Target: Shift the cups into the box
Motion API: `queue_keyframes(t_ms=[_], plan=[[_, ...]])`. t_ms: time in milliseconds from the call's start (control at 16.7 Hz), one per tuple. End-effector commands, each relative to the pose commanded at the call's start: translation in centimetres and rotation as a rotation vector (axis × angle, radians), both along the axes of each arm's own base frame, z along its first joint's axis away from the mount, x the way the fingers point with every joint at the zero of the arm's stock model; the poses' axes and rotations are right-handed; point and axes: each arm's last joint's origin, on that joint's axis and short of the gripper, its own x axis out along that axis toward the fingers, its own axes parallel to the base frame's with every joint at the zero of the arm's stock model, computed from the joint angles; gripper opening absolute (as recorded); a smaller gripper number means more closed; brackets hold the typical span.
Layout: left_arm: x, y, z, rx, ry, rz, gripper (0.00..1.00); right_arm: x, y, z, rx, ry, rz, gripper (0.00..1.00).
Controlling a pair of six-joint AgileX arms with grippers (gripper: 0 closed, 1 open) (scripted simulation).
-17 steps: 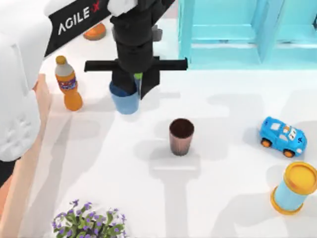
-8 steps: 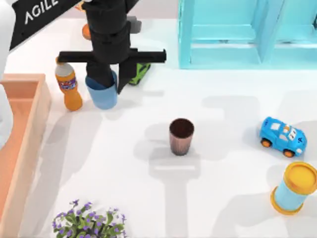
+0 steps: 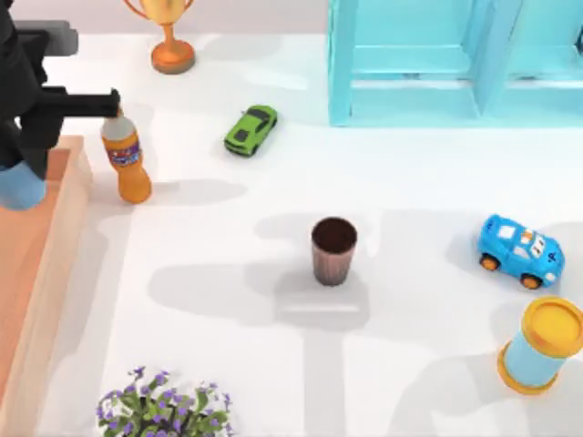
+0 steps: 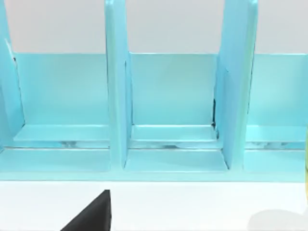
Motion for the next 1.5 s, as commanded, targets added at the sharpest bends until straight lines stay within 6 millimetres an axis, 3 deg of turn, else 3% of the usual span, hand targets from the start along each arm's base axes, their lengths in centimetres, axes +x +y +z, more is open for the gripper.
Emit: queue_keyframes(t_ms=[240, 420, 540, 960, 1320, 1500], plan=[[-6.6, 7.0, 0.4, 0.010, 0.006, -0.002, 0.00, 0.0, 0.0, 0.0, 0.000, 0.000, 0.000, 1.00], [-10.8, 9.8, -0.1, 0.018, 0.011, -0.003, 0.00, 0.0, 0.0, 0.0, 0.000, 0.000, 0.000, 1.00], [-12.2, 10.5, -0.3, 0.022, 0.014, -0.004, 0.00, 0.0, 0.0, 0.0, 0.000, 0.000, 0.000, 1.00], [-12.3, 10.8, -0.9, 0.023, 0.021, -0.005, 0.00, 0.0, 0.0, 0.0, 0.000, 0.000, 0.000, 1.00], [-12.3, 11.4, -5.8, 0.026, 0.005, -0.006, 0.00, 0.0, 0.0, 0.0, 0.000, 0.000, 0.000, 1.00], [-12.4, 11.7, -6.8, 0.023, 0.014, -0.004, 0.00, 0.0, 0.0, 0.0, 0.000, 0.000, 0.000, 1.00]])
